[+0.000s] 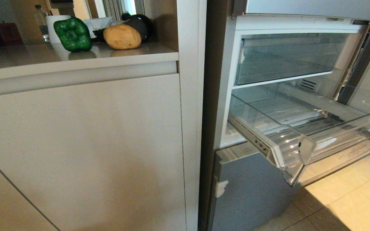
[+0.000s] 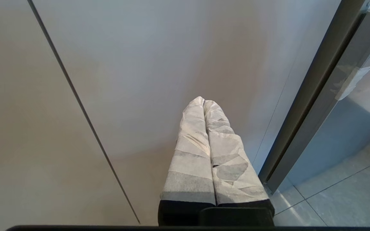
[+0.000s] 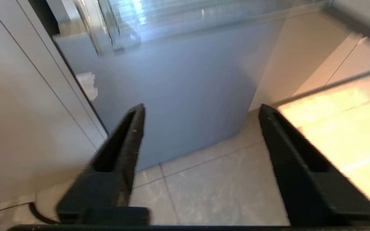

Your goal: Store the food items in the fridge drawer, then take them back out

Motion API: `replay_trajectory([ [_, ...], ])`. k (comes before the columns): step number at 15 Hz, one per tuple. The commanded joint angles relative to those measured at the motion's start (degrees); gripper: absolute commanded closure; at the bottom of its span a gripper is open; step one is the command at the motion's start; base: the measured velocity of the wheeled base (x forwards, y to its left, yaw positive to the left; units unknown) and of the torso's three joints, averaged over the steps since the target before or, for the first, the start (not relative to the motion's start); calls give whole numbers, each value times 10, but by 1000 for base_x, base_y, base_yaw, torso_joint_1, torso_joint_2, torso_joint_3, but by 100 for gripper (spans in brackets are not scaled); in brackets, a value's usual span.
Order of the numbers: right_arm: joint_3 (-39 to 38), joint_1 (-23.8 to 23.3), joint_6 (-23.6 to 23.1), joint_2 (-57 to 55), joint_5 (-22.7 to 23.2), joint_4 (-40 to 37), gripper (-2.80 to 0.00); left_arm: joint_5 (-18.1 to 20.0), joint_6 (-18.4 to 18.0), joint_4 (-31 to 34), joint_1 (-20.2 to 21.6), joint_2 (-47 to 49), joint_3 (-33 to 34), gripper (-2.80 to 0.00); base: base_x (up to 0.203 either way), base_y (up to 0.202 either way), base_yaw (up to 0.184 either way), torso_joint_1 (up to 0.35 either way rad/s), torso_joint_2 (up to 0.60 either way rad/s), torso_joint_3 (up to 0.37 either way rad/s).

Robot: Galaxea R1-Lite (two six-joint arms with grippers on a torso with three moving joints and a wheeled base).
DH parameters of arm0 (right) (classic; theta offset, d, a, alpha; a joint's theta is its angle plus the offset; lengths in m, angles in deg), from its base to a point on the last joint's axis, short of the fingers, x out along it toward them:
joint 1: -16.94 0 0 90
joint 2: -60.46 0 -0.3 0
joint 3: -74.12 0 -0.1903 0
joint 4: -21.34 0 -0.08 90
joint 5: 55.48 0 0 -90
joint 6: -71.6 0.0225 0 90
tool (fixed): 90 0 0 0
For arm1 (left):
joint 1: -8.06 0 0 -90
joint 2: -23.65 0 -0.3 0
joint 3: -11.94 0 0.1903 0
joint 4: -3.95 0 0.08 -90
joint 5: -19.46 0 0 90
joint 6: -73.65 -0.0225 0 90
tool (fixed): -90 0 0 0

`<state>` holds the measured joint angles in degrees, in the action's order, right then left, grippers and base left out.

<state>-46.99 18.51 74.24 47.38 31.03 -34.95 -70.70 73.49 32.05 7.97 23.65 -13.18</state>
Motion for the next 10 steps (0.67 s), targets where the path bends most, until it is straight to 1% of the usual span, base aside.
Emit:
replay_trajectory([
  [1,-23,-4,6,45,0,-2,0,0,0,0,0,0,0,0,0,0,0,0,0,0],
  [4,-71,-8,3,91,-1,-2,0,0,0,0,0,0,0,0,0,0,0,0,0,0],
  [6,-136,-8,-6,126,-3,7,0,0,0,0,0,0,0,0,0,0,0,0,0,0],
  [7,-170,-8,-9,128,-5,36,0,0,0,0,0,0,0,0,0,0,0,0,0,0],
  [8,-219,-9,-20,129,-5,100,0,0,1,0,0,0,0,0,0,0,0,0,0,0],
  [9,-272,-9,-44,130,1,187,0,0,0,0,0,0,0,0,0,0,0,0,0,0],
  [10,-319,-10,-65,130,27,279,0,0,1,0,0,0,0,0,0,0,0,0,0,0],
])
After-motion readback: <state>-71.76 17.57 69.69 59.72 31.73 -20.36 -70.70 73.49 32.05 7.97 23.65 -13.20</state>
